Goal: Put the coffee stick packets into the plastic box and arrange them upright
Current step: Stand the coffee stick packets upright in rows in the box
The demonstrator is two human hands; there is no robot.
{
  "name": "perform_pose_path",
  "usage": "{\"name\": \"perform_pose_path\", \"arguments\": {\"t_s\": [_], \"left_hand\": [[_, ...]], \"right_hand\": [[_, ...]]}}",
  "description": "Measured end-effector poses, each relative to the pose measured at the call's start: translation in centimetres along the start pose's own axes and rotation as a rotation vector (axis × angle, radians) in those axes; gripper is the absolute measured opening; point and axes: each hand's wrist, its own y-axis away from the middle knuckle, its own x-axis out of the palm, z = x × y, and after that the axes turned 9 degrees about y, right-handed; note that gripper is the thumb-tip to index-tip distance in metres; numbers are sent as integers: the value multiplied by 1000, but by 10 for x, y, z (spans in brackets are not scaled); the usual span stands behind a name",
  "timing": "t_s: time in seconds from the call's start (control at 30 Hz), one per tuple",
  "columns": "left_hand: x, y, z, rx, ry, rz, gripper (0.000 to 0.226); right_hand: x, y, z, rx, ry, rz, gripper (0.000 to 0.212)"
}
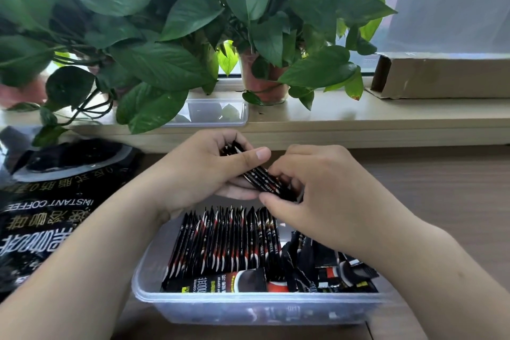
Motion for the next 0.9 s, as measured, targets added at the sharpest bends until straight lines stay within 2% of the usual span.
{"name": "perform_pose_path", "arguments": {"t_s": [0.1,0.17,0.3,0.33,0.37,0.5,0.6,0.73,0.9], "left_hand": [[3,0,-1,19,4,39,40],[3,-2,0,117,-72,-12,41],[-9,-3,2,458,-458,-163,1],[-10,-3,0,486,-534,-148,7],[-8,-1,-3,458,-597,-104,11],[22,-4,-11,88,-1050,172,39],[49,-11,-8,-62,-1231,284,58],[67,-18,-7,-142,-1264,359,51],[69,-18,-1,-203,-1139,301,39]], "right_hand": [[-2,0,-3,73,-9,14,17],[-9,1,-7,143,-53,2,13],[-20,1,-25,362,-244,-109,8],[-19,1,-29,410,-299,-140,9],[-17,2,-32,451,-342,-167,10],[-5,5,-36,551,-392,-212,15],[3,7,-34,556,-360,-232,16],[9,7,-33,534,-300,-237,14],[10,8,-35,526,-297,-242,14]]}}
